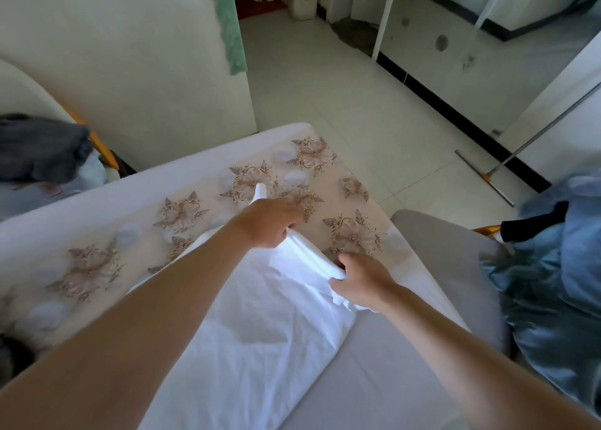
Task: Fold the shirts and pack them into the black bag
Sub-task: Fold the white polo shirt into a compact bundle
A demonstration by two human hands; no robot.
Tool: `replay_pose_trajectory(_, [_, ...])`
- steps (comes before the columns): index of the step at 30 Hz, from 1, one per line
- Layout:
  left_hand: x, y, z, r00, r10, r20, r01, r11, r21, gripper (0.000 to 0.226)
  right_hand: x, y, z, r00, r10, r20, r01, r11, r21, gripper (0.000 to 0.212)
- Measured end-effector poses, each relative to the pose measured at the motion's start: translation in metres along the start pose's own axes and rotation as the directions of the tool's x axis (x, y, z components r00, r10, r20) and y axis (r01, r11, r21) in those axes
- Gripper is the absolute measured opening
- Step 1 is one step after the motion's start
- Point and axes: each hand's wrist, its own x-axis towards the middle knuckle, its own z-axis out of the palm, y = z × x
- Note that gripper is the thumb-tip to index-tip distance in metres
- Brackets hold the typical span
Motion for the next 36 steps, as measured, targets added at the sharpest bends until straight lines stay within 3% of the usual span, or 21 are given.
replay_pose_trajectory(3, [-0.045,-0.003,-0.013,0.983,0.075,-0.170,-0.061,0.994,0.090,0.033,-0.015,-0.033,-0.011,0.991,-0.070,0.116,0.064,0.997,0.054,0.013])
replay_pose_trajectory(5, [-0.081,-0.003,-0.016,0.984,0.038,-0.173,-0.019,0.994,0.112,0.043,-0.030,-0.060,-0.010,0.976,-0.133,0.175,0.124,0.990,0.064,0.014])
replay_pose_trajectory(8, [-0.143,0.005,-0.011,0.990,-0.138,0.025,0.133,0.978,0.162,0.047,-0.058,-0.098,0.009,0.921,-0.193,0.339,0.180,0.981,0.068,0.025])
replay_pose_trajectory(10, [-0.182,0.013,0.001,0.940,-0.302,0.162,0.280,0.949,0.147,0.033,-0.075,-0.117,0.025,0.824,-0.200,0.531,0.123,0.976,0.177,0.035])
replay_pose_trajectory(12, [-0.214,0.027,0.013,0.845,-0.450,0.289,0.433,0.893,0.125,0.040,-0.082,-0.127,0.042,0.774,-0.223,0.592,0.089,0.965,0.247,0.025])
replay_pose_trajectory(14, [-0.237,0.041,0.027,0.809,-0.556,0.192,0.550,0.830,0.087,0.047,-0.077,-0.128,0.057,0.855,-0.267,0.444,0.214,0.962,0.168,0.019])
replay_pose_trajectory(15, [-0.243,0.047,0.034,0.781,-0.615,0.109,0.617,0.787,0.021,0.045,-0.071,-0.125,0.064,0.899,-0.295,0.324,0.304,0.953,0.024,0.021])
replay_pose_trajectory(17, [-0.249,0.061,0.047,0.722,-0.691,-0.017,0.686,0.720,-0.103,0.037,-0.060,-0.117,0.079,0.882,-0.444,0.155,0.470,0.814,-0.342,0.033])
replay_pose_trajectory(18, [-0.248,0.069,0.053,0.695,-0.717,-0.047,0.708,0.694,-0.132,0.036,-0.056,-0.114,0.086,0.841,-0.522,0.142,0.528,0.735,-0.425,0.041])
replay_pose_trajectory(20, [-0.245,0.083,0.064,0.612,-0.789,0.059,0.787,0.598,-0.153,0.049,-0.053,-0.110,0.101,0.797,-0.569,0.203,0.593,0.675,-0.439,0.066])
replay_pose_trajectory(23, [-0.242,0.090,0.085,0.505,-0.800,0.324,0.862,0.489,-0.135,0.073,-0.050,-0.101,0.118,0.824,-0.486,0.290,0.566,0.732,-0.380,0.094])
replay_pose_trajectory(26, [-0.236,0.085,0.095,0.527,-0.766,0.369,0.845,0.518,-0.131,0.082,-0.048,-0.087,0.125,0.840,-0.476,0.261,0.543,0.742,-0.393,0.100])
replay_pose_trajectory(29, [-0.221,0.069,0.092,0.583,-0.733,0.350,0.806,0.577,-0.134,0.076,-0.043,-0.072,0.122,0.867,-0.448,0.219,0.499,0.783,-0.371,0.099])
replay_pose_trajectory(33, [-0.179,0.048,0.071,0.593,-0.805,-0.026,0.790,0.588,-0.174,0.034,-0.036,-0.065,0.107,0.845,-0.516,0.140,0.533,0.787,-0.311,0.078])
replay_pose_trajectory(36, [-0.132,0.030,0.051,0.616,-0.770,-0.166,0.727,0.637,-0.257,0.027,-0.022,-0.071,0.092,0.780,-0.625,-0.031,0.586,0.746,-0.316,0.048])
